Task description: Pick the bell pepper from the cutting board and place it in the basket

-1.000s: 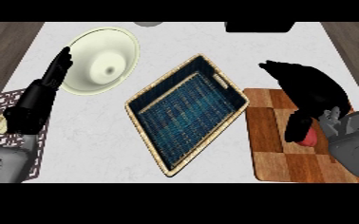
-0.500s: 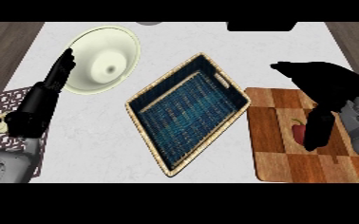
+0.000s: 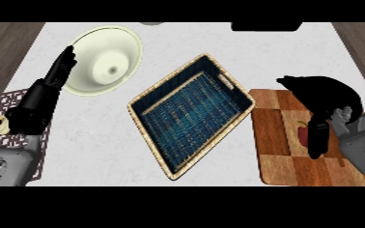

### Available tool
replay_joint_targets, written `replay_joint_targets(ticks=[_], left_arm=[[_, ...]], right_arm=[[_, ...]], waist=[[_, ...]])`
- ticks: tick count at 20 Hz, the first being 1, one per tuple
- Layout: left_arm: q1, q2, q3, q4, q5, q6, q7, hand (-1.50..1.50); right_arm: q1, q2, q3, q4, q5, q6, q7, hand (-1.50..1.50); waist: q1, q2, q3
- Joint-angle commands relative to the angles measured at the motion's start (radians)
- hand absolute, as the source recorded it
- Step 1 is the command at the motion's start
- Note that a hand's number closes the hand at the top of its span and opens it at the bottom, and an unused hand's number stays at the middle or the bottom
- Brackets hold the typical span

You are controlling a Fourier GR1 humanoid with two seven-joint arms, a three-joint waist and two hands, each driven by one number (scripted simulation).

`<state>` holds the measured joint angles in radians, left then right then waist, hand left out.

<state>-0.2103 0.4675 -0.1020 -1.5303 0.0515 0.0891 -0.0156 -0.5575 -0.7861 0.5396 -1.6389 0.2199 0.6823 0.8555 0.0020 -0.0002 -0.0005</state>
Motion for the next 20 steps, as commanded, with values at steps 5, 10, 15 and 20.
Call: replay_joint_targets(ticks=[5,10,15,20], left_arm=[[-0.005,0.0,0.059,-0.02,-0.007,-0.045,0.043,0.0],[-0.046,-0.042,0.05,-0.005,-0.05,-0.066,0.052,0.0],[0.051,-0.096,0.048,-0.05,-0.082,-0.049,0.005,0.0],[0.006,-0.087,0.091,-0.027,-0.095,-0.095,0.032,0.0]], right_arm=[[0.048,0.059,-0.034,0.108,0.125,0.085,-0.022,-1.5],[0.146,0.036,-0.075,0.122,0.269,0.019,-0.184,-1.5],[0.21,0.118,-0.057,0.172,0.411,-0.089,-0.244,-1.5],[0.157,0.124,-0.119,0.237,0.478,-0.036,-0.35,-1.5]], waist=[[0.004,0.001,0.0],[-0.003,0.0,0.001],[0.002,0.0,0.001],[0.004,0.001,0.001]])
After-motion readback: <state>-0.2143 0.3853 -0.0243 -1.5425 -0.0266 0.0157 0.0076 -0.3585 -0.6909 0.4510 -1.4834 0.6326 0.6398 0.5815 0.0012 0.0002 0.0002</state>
